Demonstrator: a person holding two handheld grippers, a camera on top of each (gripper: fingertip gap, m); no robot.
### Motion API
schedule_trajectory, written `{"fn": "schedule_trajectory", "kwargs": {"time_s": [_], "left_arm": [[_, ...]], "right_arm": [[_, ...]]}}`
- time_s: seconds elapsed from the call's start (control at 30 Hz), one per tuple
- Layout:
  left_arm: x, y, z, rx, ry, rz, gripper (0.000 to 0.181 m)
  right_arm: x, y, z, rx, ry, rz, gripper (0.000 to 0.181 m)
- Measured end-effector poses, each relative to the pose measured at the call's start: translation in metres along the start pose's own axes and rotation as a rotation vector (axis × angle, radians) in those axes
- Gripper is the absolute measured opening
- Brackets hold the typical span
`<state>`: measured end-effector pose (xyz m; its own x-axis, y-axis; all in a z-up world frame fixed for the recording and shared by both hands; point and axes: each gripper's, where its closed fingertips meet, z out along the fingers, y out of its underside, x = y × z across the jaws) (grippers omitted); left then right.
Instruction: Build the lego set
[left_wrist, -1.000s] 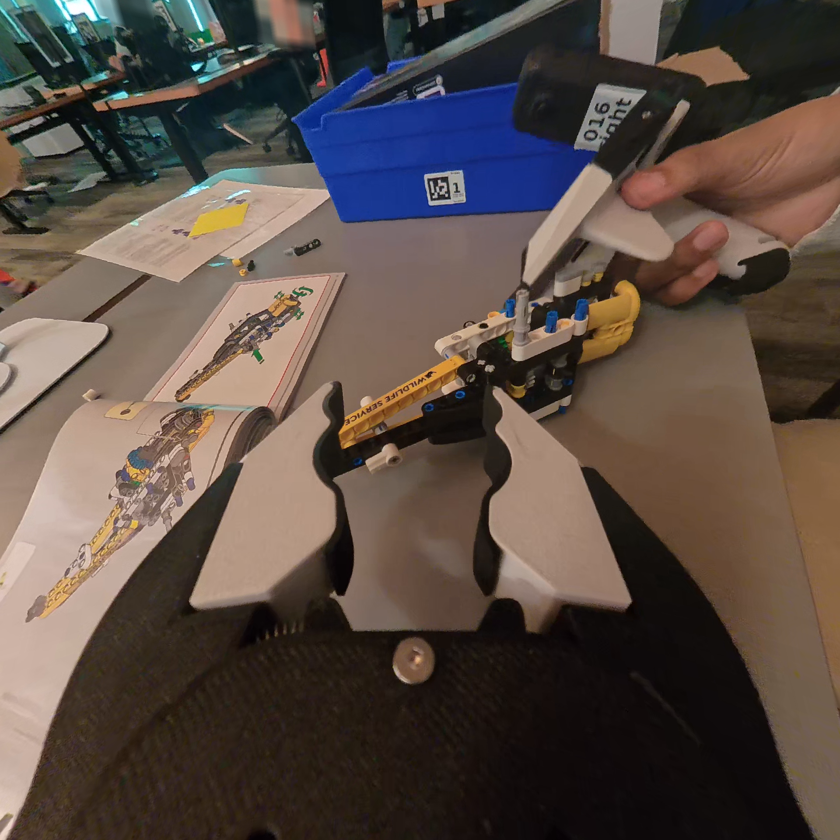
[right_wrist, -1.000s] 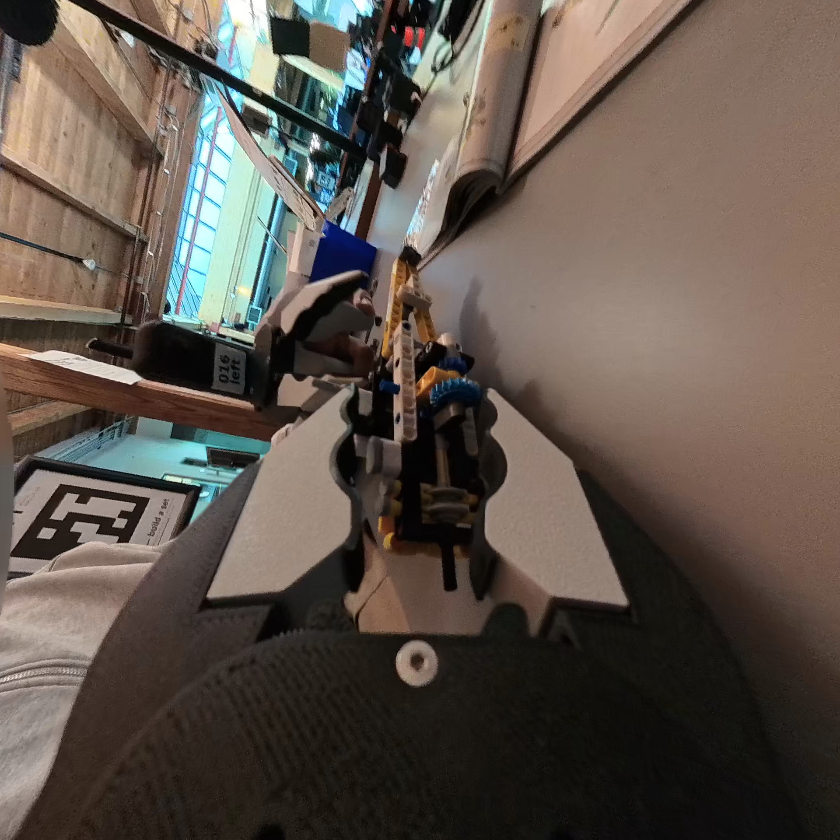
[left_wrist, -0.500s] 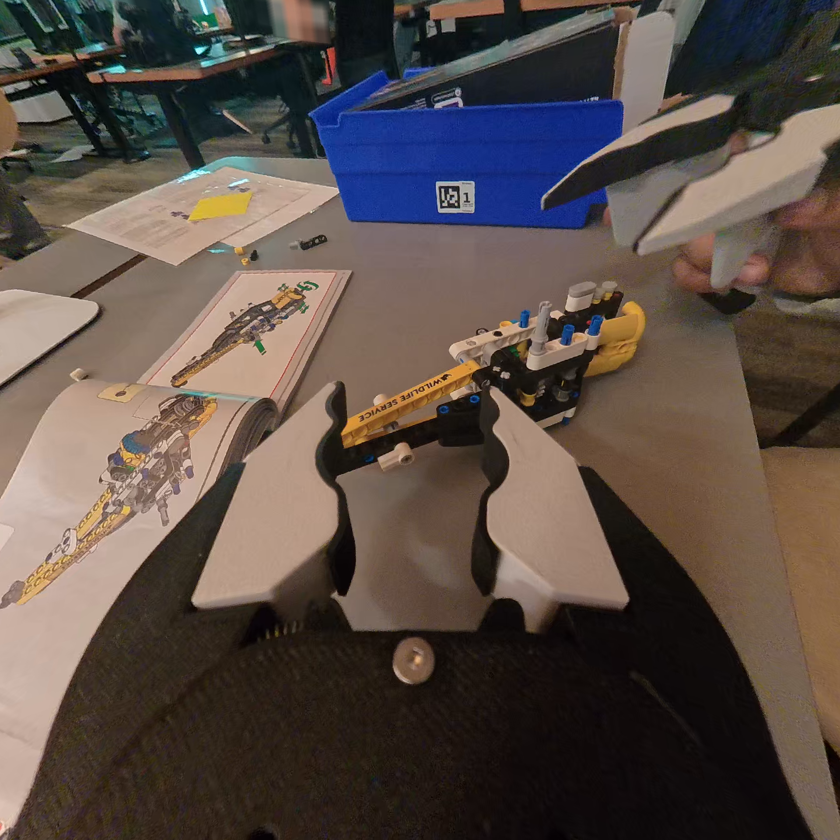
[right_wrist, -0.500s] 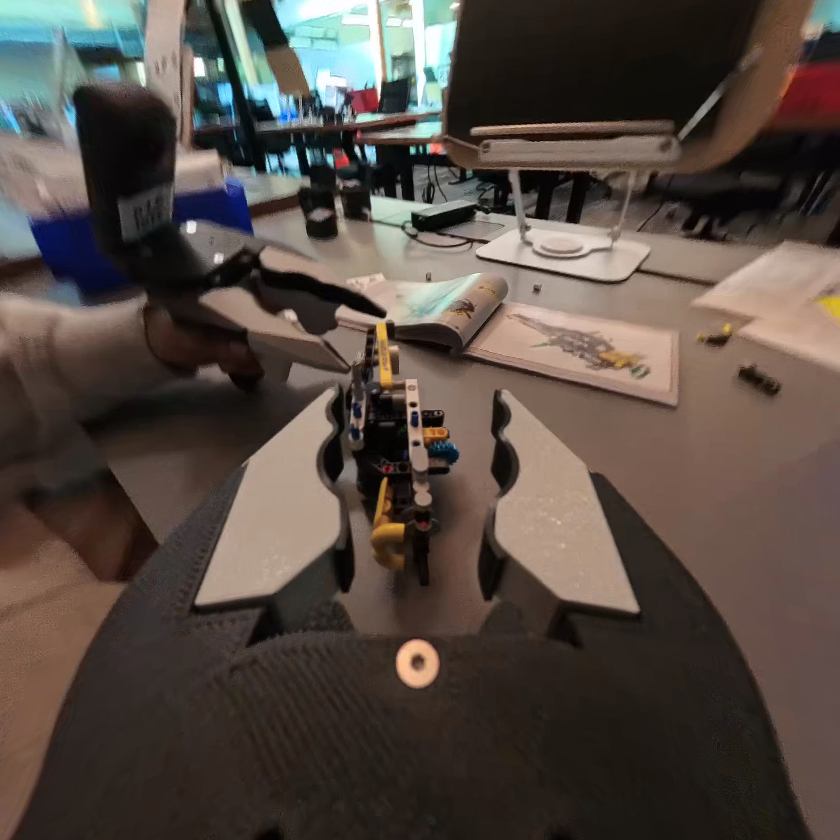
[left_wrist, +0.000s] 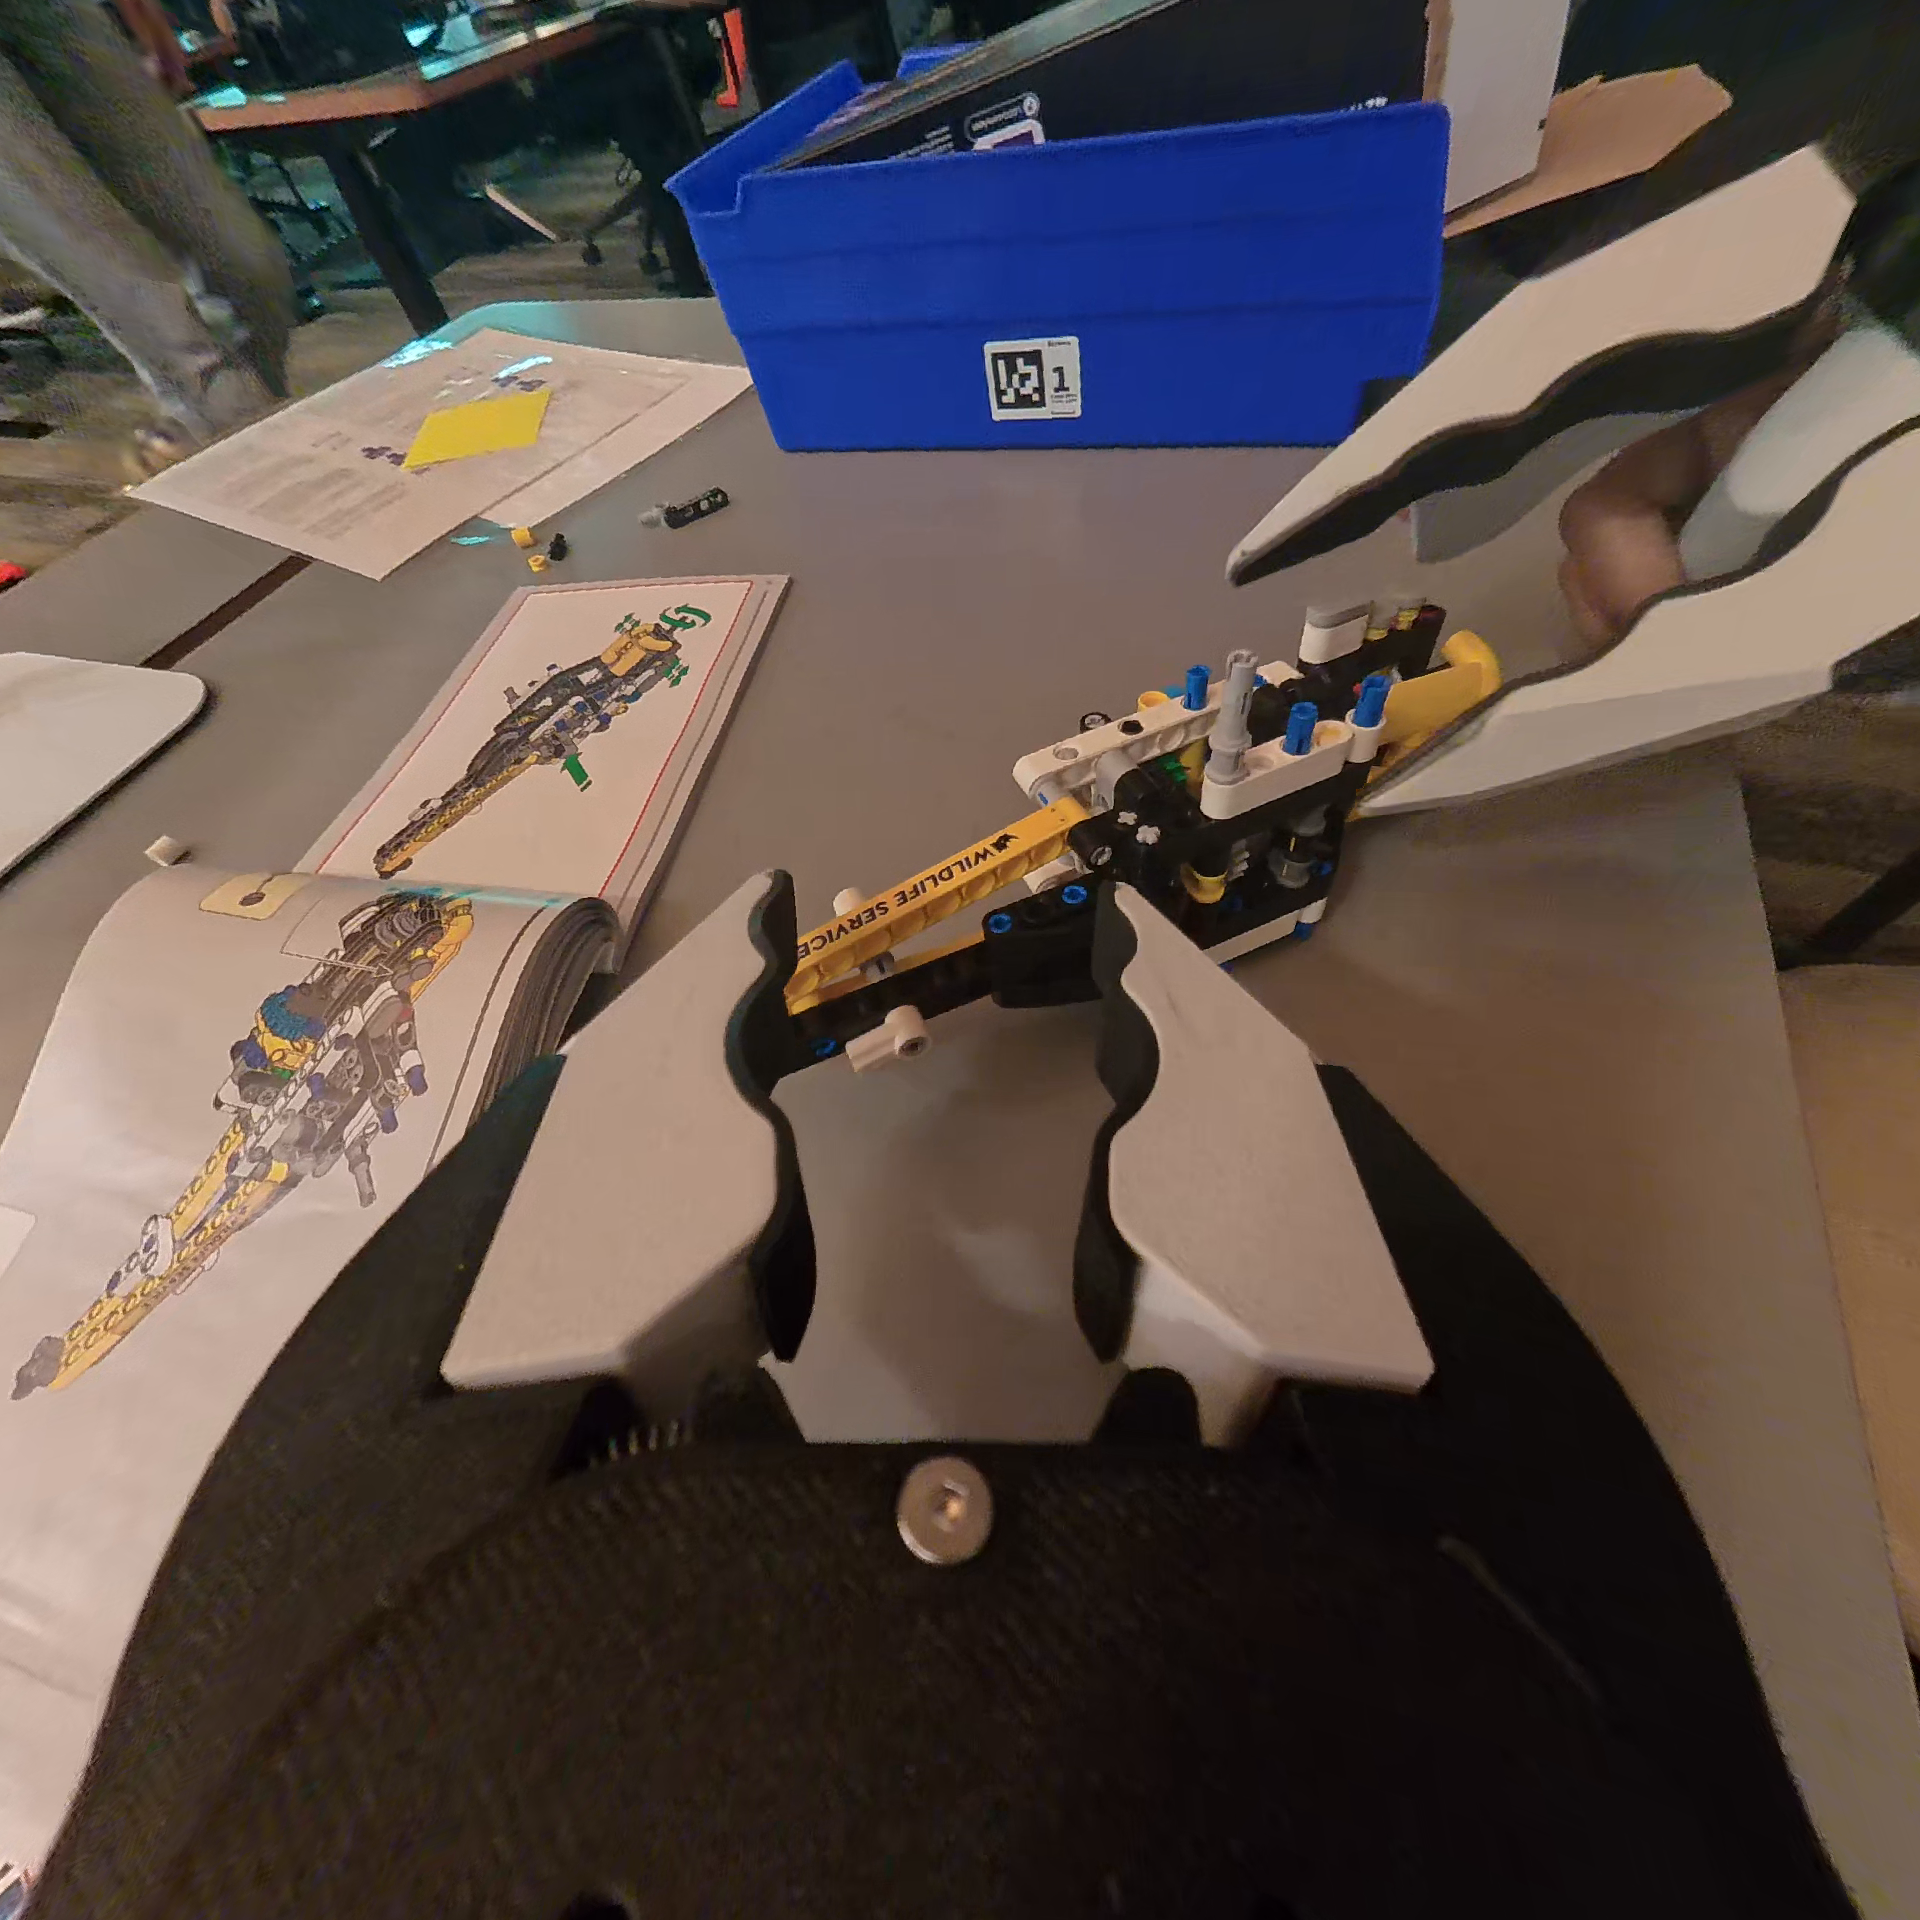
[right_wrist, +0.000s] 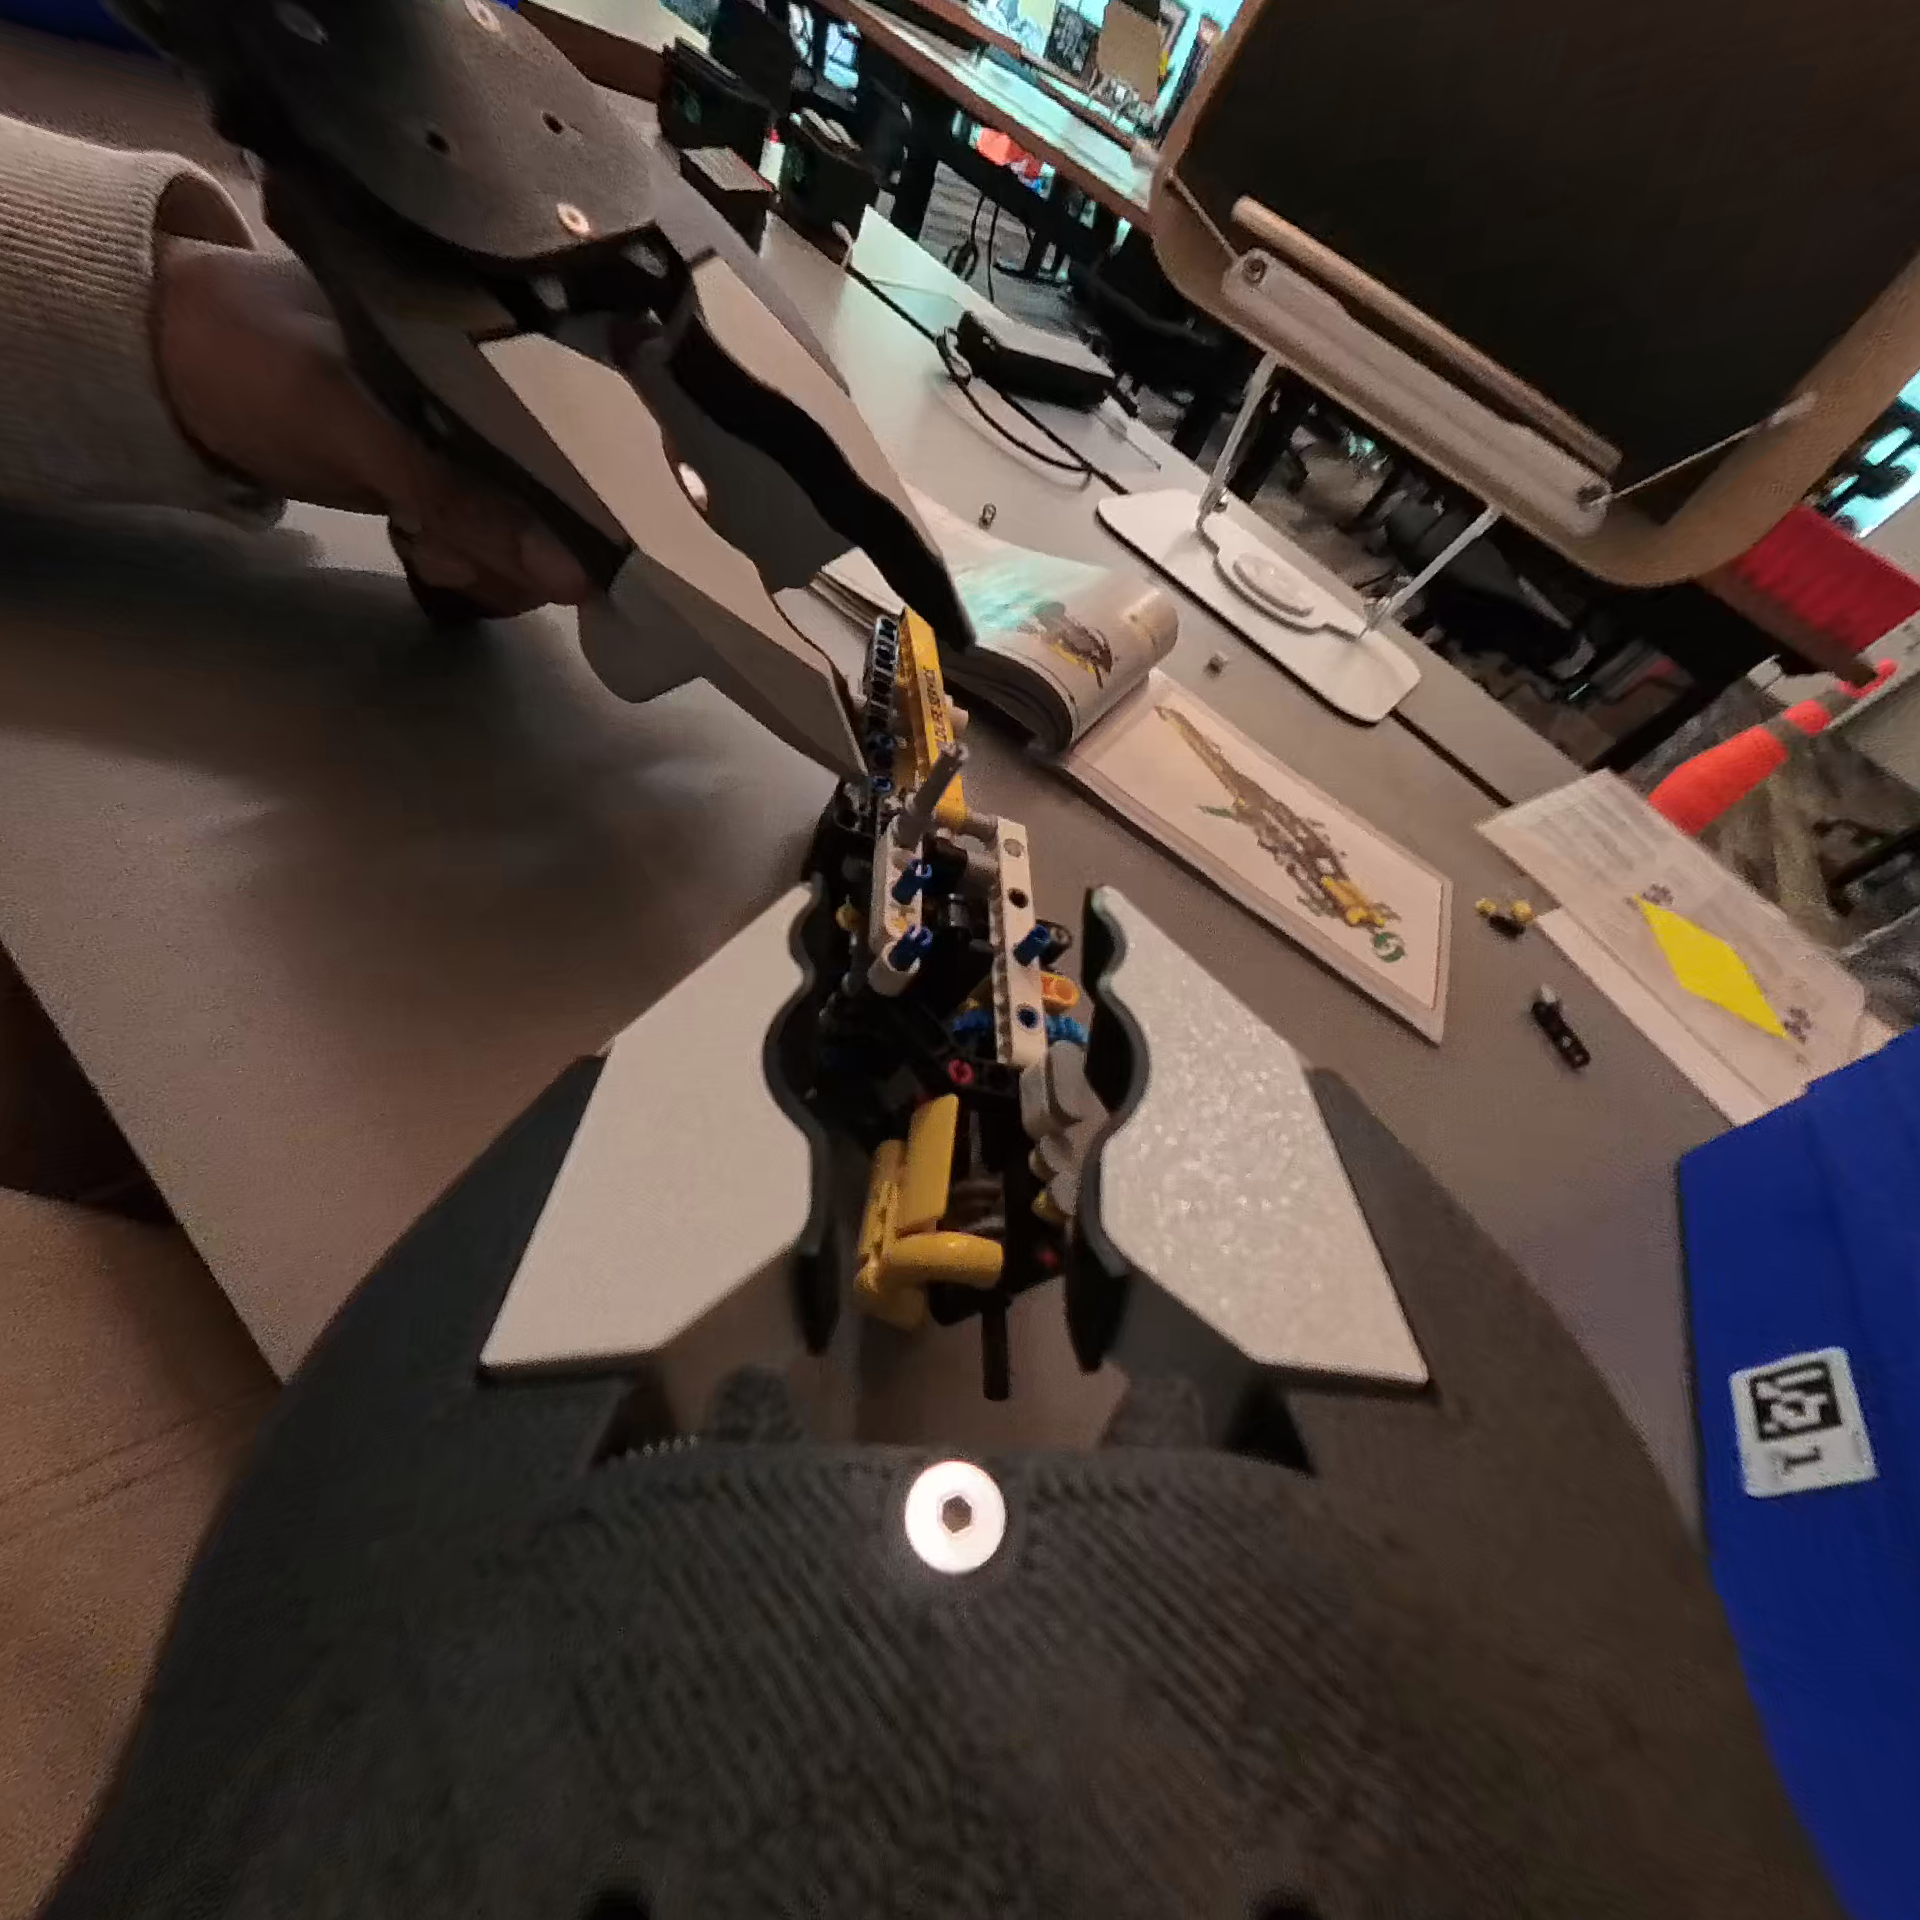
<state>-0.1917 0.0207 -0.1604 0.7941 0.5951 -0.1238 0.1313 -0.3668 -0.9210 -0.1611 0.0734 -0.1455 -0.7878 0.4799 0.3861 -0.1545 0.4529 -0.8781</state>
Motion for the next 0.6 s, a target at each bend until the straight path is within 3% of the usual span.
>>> {"fn": "schedule_trajectory", "kwargs": {"time_s": [0.4, 0.6], "left_arm": [[-0.008, -0.003, -0.003, 0.026, 0.006, -0.082, 0.057], [-0.014, -0.004, -0.005, 0.041, -0.013, -0.111, 0.060]], "right_arm": [[0.006, 0.014, 0.017, -0.064, -0.035, 0.180, 0.039], [0.023, 0.021, 0.021, -0.090, -0.088, 0.469, 0.039]]}}
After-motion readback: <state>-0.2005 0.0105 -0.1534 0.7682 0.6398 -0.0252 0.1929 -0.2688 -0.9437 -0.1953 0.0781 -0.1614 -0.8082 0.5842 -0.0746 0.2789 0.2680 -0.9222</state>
